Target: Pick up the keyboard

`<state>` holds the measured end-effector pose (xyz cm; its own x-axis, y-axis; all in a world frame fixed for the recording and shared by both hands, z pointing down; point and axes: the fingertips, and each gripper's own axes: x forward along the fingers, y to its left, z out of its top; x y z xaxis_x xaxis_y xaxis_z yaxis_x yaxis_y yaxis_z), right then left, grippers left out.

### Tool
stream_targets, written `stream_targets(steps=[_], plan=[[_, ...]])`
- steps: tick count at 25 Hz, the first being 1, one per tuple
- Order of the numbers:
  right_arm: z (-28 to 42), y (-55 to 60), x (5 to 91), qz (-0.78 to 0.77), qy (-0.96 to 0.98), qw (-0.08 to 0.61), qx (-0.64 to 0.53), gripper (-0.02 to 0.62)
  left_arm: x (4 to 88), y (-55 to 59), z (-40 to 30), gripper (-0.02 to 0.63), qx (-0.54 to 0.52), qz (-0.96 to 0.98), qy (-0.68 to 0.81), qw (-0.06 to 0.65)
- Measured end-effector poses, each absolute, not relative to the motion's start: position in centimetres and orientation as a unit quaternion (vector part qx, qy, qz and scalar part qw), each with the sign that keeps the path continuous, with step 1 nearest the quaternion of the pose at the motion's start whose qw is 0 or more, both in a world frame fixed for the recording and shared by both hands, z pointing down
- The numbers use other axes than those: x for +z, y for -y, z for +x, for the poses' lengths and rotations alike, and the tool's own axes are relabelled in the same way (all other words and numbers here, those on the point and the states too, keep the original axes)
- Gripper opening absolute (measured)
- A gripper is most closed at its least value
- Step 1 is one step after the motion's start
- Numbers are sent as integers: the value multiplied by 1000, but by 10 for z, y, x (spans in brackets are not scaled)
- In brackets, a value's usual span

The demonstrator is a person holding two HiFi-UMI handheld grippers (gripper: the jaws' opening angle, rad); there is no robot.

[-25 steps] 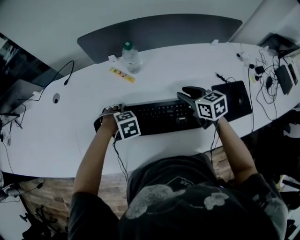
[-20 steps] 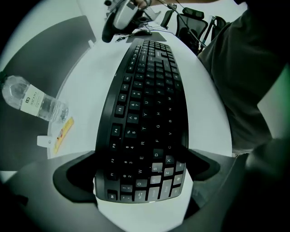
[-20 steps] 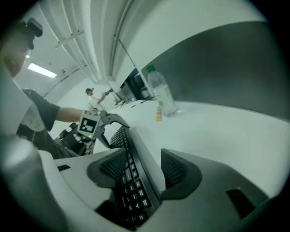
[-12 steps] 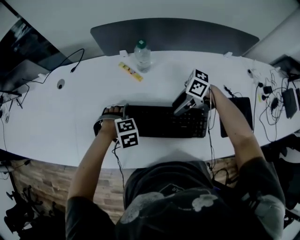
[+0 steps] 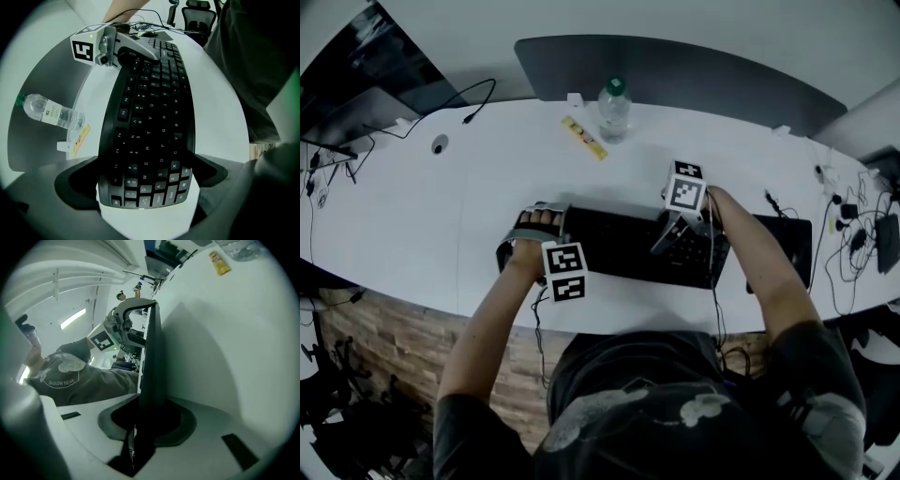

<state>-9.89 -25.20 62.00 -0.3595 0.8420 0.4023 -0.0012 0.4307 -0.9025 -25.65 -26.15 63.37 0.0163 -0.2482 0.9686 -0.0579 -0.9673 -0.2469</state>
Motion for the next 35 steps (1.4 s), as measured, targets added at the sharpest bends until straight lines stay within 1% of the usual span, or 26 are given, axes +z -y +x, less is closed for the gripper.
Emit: stream_targets(steps=[1, 6, 12, 17, 24, 30, 32, 33, 34, 35], plan=[[-99, 250, 619, -306, 695, 479, 440, 89, 633, 261, -257, 592, -694, -708, -111, 71], [-101, 248, 613, -302, 693, 483, 443, 75, 626, 260, -258, 591, -691, -706, -134, 76], [-100, 248, 610, -281, 714, 492, 411, 66, 614, 261, -261, 589, -669, -711, -202, 75], [-99, 250, 605, -239, 742, 494, 385, 64, 587, 264, -263, 589, -599, -742, -300, 14], [-100, 270, 587, -139, 796, 486, 333, 64, 576, 261, -264, 588, -537, -752, -379, -53], [-88, 290, 570, -49, 829, 494, 257, 63, 561, 266, -244, 583, -417, -773, -456, -146], [-82, 295, 565, -22, 837, 495, 232, 63, 558, 265, -237, 569, -384, -773, -476, -172], [-80, 297, 562, -6, 840, 496, 220, 63, 557, 265, -235, 550, -370, -770, -488, -181], [-77, 300, 560, 9, 842, 498, 209, 63, 554, 265, -234, 505, -356, -765, -504, -186], [-74, 302, 558, 24, 843, 499, 200, 63, 551, 264, -233, 434, -343, -758, -521, -188]])
